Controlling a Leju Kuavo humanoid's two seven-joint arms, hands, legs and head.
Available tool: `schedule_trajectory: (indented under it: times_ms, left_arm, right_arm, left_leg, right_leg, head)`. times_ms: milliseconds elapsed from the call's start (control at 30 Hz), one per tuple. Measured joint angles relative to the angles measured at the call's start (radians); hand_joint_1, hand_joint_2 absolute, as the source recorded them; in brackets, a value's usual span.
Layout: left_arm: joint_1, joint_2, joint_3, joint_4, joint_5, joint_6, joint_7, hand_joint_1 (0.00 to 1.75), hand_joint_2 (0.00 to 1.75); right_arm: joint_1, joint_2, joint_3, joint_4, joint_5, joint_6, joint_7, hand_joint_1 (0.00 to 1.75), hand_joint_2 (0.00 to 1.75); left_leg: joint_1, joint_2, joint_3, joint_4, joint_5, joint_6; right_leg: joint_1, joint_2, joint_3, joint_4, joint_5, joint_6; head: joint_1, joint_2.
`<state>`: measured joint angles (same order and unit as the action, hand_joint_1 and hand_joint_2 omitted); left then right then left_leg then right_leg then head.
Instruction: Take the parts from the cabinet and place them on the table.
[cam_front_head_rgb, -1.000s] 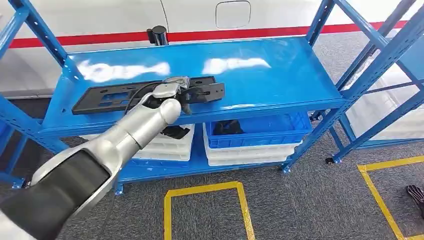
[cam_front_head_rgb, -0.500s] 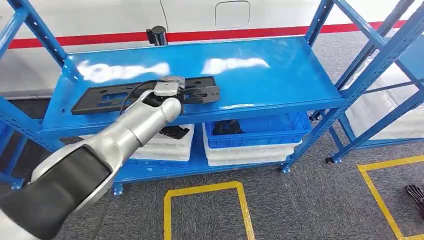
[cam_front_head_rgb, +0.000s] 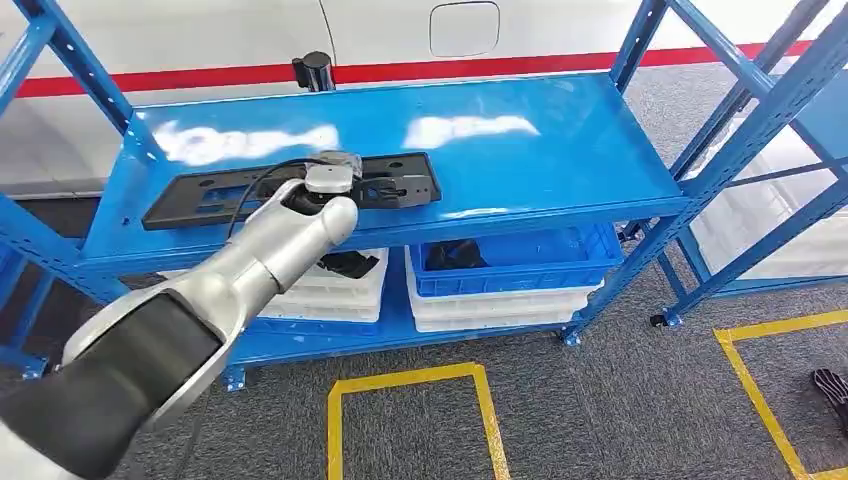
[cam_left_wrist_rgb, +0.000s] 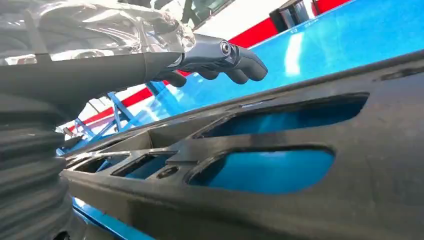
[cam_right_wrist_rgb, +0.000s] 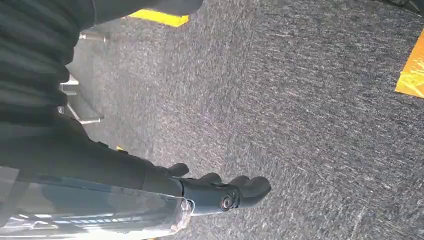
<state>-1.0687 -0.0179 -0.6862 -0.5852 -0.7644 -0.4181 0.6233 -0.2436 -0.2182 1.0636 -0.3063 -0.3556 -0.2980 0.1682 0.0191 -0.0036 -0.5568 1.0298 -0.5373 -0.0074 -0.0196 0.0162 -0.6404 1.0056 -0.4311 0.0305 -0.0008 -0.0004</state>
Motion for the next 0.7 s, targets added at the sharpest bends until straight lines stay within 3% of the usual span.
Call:
schedule_trajectory:
  times_ms: [700]
  left_arm:
    - [0.020,-0.007,0.135,0.020,-0.109,-0.011,0.000,0.00,1.75]
  right_arm:
    - [0.000,0.001,-0.019,0.000,0.045,0.012,0.021,0.00,1.75]
  left_leg:
    - [0.000,0.001,0.000,0.000,0.000,0.000]
  right_leg:
    - [0.000,0.001,0.000,0.000,0.000,0.000]
  head:
    - [0.000,0.000]
